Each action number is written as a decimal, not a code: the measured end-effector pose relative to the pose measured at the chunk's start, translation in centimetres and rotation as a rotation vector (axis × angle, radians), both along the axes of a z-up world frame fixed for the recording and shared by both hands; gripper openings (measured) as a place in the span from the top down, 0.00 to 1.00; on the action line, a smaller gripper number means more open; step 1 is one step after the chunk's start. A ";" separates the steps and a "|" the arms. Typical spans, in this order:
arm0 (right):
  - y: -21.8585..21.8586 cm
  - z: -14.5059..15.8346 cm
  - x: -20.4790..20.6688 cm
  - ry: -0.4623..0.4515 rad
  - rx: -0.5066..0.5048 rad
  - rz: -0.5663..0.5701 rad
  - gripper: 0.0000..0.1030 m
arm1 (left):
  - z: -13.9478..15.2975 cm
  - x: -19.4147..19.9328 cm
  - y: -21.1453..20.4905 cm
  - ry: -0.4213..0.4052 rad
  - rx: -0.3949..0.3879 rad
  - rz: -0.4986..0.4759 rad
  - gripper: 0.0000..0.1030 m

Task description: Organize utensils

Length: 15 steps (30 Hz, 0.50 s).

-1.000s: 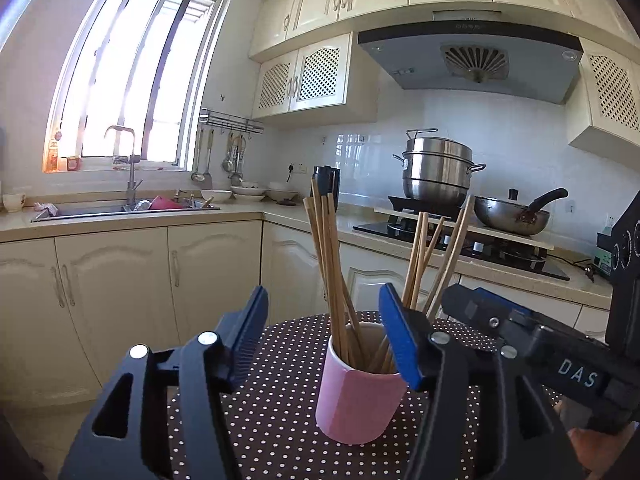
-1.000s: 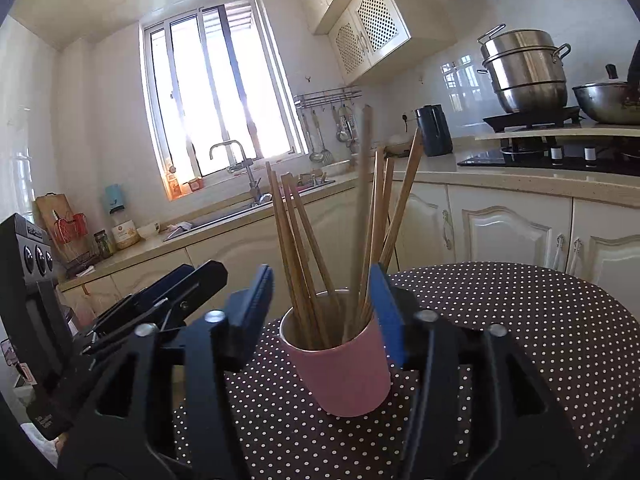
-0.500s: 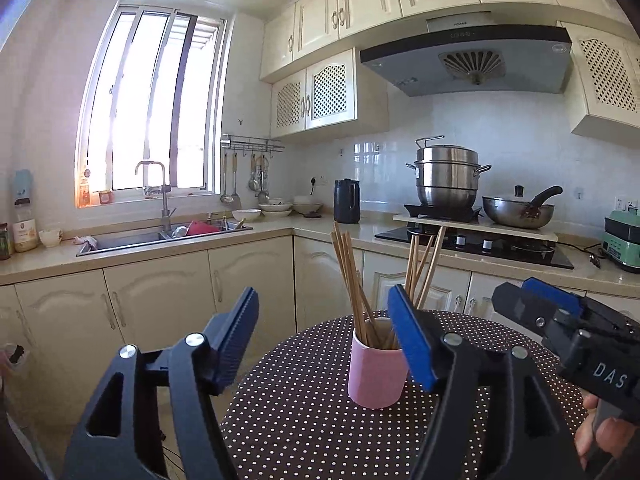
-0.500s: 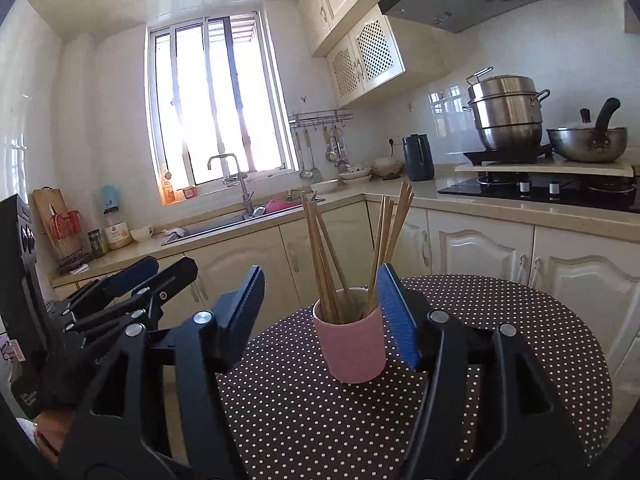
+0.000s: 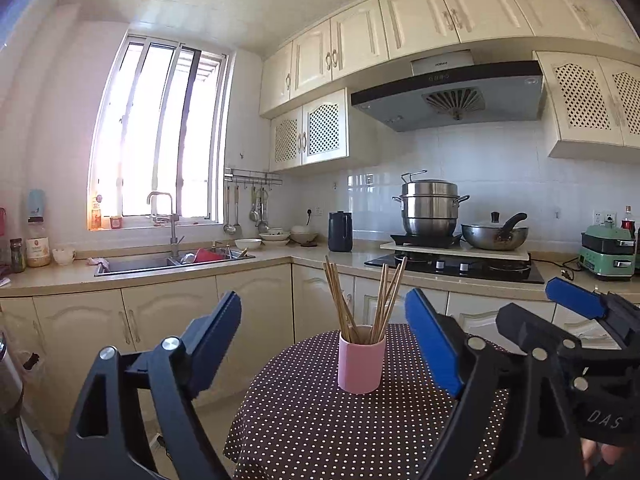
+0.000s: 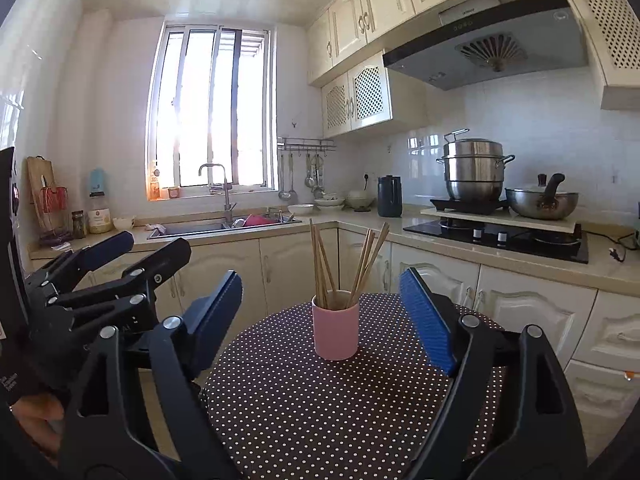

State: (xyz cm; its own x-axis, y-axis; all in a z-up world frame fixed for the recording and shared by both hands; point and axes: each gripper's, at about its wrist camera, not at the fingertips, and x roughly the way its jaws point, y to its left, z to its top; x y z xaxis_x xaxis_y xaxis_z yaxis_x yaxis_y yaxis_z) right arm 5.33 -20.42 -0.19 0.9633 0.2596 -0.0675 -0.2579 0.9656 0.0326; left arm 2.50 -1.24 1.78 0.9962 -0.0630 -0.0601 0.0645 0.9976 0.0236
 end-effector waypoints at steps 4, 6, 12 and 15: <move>0.2 0.6 -3.0 -0.038 -0.023 -0.021 0.17 | 0.4 -2.9 0.1 -0.018 0.001 0.004 0.17; 0.0 0.9 -4.3 -0.049 -0.020 -0.027 0.16 | 0.6 -4.3 0.0 -0.030 0.001 0.007 0.17; -0.4 1.3 -7.4 -0.067 -0.014 -0.048 0.15 | 1.3 -8.0 -0.6 -0.064 0.020 0.023 0.17; -0.4 1.3 -8.8 -0.081 -0.020 -0.063 0.15 | 1.6 -9.8 -0.6 -0.083 0.007 0.030 0.17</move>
State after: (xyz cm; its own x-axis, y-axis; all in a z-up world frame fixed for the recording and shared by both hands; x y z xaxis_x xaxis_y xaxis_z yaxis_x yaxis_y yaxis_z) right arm -3.49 -20.80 1.10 0.9802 0.1977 0.0062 -0.1977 0.9803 -0.0050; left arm -7.29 -1.82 3.34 0.9992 -0.0324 0.0224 0.0316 0.9989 0.0347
